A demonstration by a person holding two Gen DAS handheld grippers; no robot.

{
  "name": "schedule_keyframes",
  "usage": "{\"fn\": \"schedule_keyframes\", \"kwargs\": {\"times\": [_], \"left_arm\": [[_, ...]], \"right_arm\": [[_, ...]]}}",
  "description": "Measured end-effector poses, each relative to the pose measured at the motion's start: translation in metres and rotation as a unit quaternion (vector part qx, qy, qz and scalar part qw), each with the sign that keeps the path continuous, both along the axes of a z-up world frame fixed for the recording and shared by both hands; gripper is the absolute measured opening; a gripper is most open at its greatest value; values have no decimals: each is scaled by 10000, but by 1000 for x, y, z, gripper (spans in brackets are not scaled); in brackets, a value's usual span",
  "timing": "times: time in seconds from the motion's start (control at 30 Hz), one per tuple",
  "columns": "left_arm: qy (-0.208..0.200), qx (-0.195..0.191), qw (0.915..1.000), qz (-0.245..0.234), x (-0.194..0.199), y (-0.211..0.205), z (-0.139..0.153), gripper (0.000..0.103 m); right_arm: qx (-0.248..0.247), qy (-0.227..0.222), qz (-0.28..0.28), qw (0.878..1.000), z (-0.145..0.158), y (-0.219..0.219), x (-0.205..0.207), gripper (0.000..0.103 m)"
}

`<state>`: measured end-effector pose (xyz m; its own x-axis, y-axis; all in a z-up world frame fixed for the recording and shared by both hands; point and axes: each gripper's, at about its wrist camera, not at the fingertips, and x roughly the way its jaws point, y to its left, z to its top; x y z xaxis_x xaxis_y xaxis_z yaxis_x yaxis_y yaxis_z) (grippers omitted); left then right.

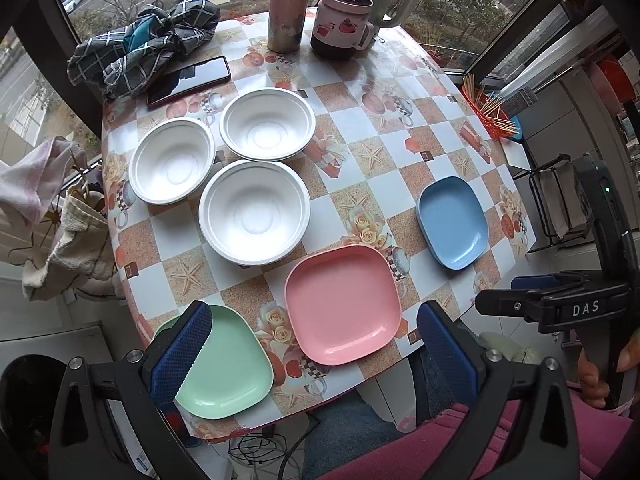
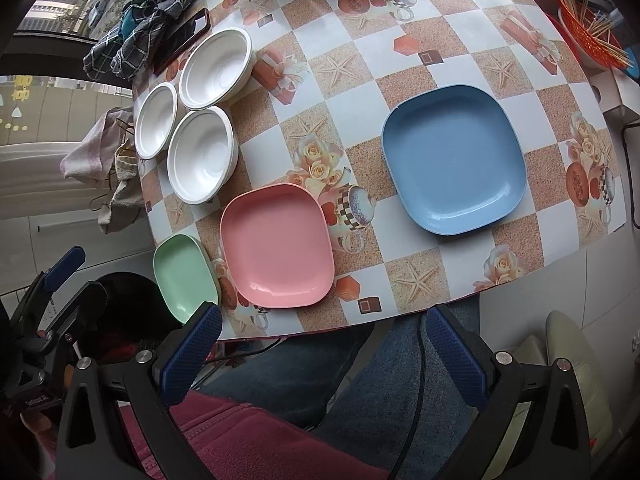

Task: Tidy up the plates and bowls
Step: 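Move both grippers toward the pink plate beside the green plate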

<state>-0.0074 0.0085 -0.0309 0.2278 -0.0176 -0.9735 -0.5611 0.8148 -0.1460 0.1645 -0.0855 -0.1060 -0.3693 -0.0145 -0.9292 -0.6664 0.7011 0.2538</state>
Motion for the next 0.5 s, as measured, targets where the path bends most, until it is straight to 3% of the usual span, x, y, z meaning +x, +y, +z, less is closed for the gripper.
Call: {"fn": "schedule_keyframes", "kwargs": {"times": [0.27, 0.5], "left_arm": [[366, -123, 9993, 22, -5, -3, -40, 103], [746, -25, 9972, 101, 2, -8, -78, 103]], "right_arm": [[-82, 330, 52, 9994, -38, -6, -4, 103], [-458, 341, 415, 9975, -99, 3, -20, 103]]}}
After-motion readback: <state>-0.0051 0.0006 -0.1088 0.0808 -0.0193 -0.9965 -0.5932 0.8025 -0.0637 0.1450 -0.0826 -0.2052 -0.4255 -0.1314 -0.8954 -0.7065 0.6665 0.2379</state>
